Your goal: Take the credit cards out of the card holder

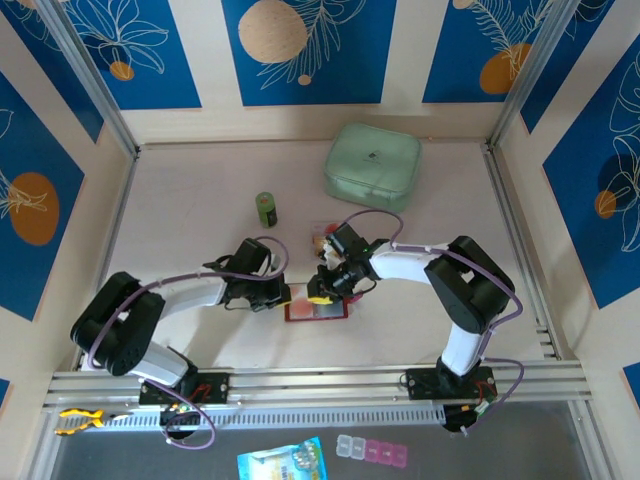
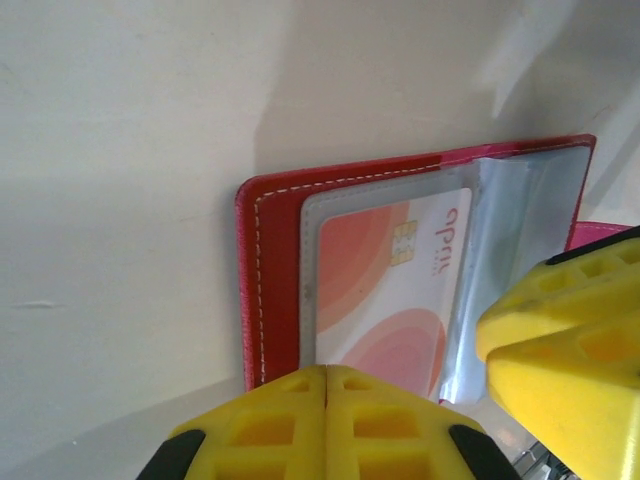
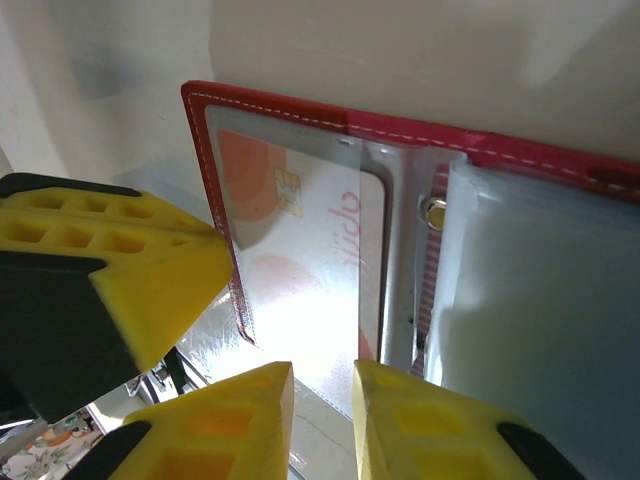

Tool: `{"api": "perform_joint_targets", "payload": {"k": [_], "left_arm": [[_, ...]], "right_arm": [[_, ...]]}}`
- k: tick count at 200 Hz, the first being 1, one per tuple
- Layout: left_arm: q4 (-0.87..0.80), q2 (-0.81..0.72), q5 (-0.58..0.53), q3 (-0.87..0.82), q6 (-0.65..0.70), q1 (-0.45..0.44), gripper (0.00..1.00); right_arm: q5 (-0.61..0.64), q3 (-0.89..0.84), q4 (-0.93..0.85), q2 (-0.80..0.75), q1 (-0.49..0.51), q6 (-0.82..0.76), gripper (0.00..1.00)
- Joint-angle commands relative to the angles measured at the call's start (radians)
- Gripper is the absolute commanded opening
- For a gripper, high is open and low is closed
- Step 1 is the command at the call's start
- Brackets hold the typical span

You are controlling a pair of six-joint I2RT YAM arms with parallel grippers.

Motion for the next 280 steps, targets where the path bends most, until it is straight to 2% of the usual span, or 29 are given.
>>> {"api": "perform_joint_targets", "payload": {"k": [1, 179, 215, 280], "left_arm": [[-0.012, 0.021, -0.010, -0.010, 0.019, 0.009, 0.05], [-0.027, 0.041, -0.014, -0.012, 0.024, 0.010, 0.04], [-0.033, 0.044, -0.014, -0.010, 0.028, 0.009, 0.04], [-0.036, 0.066, -0.008, -0.004, 0.031, 0.009, 0.04]], "right_arm": [[0.004, 0.033, -0.008, 0.016, 0.005, 0.000, 0.25], [-0.009, 0.049, 0.005, 0.060, 0.007, -0.003, 0.21], [0.035, 0.020, 0.000, 0.009, 0.005, -0.006, 0.21], [0.029, -0.021, 0.030, -0.017, -0.004, -0.001, 0.21]]}}
